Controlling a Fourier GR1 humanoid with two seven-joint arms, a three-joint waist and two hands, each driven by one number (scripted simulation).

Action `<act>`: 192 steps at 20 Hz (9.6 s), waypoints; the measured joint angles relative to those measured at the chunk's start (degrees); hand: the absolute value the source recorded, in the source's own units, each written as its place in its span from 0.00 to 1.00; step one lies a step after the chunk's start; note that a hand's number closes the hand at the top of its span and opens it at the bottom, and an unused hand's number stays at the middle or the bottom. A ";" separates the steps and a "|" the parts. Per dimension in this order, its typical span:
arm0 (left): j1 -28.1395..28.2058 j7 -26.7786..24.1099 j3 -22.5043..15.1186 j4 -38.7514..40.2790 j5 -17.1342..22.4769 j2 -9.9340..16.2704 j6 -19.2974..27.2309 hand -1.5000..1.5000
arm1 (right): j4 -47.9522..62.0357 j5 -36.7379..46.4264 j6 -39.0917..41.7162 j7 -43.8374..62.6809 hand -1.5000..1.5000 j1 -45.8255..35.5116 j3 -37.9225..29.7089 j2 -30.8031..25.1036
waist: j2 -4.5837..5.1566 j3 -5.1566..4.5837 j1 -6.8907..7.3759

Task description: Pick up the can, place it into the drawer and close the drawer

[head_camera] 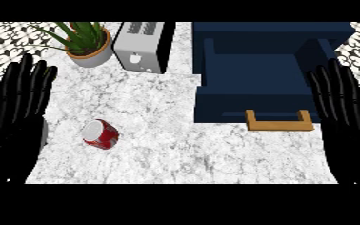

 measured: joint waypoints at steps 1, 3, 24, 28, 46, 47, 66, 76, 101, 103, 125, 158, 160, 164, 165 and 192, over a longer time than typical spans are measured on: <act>0.63 -0.15 0.04 -0.62 0.20 -0.27 -0.05 0.00 | 0.28 0.59 -0.31 -0.25 0.00 -0.63 0.10 0.31 | 0.23 0.00 -0.03; 1.78 -0.74 -2.14 -1.66 -1.79 -1.96 0.99 0.00 | -0.52 0.80 -0.34 -0.26 0.00 -0.52 -0.48 0.30 | 0.57 -0.02 -0.11; 10.37 24.90 -9.05 -9.62 -12.02 -6.08 9.63 0.00 | 1.57 -0.63 0.87 5.88 0.00 9.73 -6.77 0.45 | 1.09 -0.04 -0.35; 10.84 24.21 -6.54 -8.17 -9.98 -5.67 9.95 0.00 | 1.08 -0.31 1.46 5.36 0.00 11.07 -6.78 1.15 | 1.10 -0.04 -0.33; 8.61 12.03 -1.23 8.36 -7.21 -5.66 9.69 0.00 | 1.87 -2.12 6.77 2.36 0.00 13.70 -11.86 1.32 | 1.12 -0.06 -0.36; 8.56 10.54 -0.71 9.82 -6.69 -5.70 9.48 0.00 | 2.55 -2.54 7.38 1.57 0.00 13.94 -12.56 1.13 | 1.13 -0.07 -0.36; 10.54 -5.92 3.98 27.22 -4.40 -5.02 9.24 0.00 | 4.03 -2.61 10.39 0.24 0.00 13.62 -15.26 2.43 | 1.12 -0.05 -0.35; 8.97 -12.16 8.29 36.61 -1.88 -2.39 6.04 0.00 | 2.13 -1.03 10.29 1.44 0.00 13.62 -14.51 4.12 | 1.12 -0.06 -0.36; 0.90 -23.94 12.48 59.34 0.72 -0.18 4.37 0.00 | -1.15 -0.88 10.99 3.83 0.00 13.79 -14.92 4.99 | 1.12 -0.05 -0.45; -0.32 -25.31 12.80 61.95 0.75 0.23 4.47 0.00 | -1.85 -0.69 11.14 4.15 0.00 14.05 -14.97 5.12 | 1.13 -0.05 -0.47; -10.86 -28.00 10.67 72.02 1.82 -0.98 6.33 1.00 | -3.22 -3.17 12.01 4.99 0.00 14.60 -16.78 5.40 | 1.13 -0.05 -0.55; -17.90 -7.24 1.37 45.95 2.63 -3.36 8.25 1.00 | -6.08 -5.88 11.90 2.84 0.00 19.40 -17.21 5.35 | 1.04 -0.03 -0.55; -19.94 -4.21 0.56 43.81 2.03 -3.52 9.11 1.00 | -4.80 -7.03 12.41 2.78 0.00 18.36 -18.80 4.32 | 1.05 -0.04 -0.53; -24.41 1.98 -2.09 40.98 0.56 -5.08 11.58 1.00 | -5.25 -6.02 12.67 2.80 0.00 18.60 -18.07 4.81 | 1.05 -0.03 -0.59; -25.85 3.49 -3.41 40.79 0.42 -5.42 13.11 1.00 | -6.00 -6.04 12.90 2.65 0.00 19.40 -17.87 5.12 | 1.04 -0.02 -0.73; -73.13 15.98 -13.70 70.09 7.14 -6.69 33.57 1.00 | -4.71 -5.64 12.35 5.58 0.00 14.33 -18.78 4.53 | 1.49 0.01 -2.55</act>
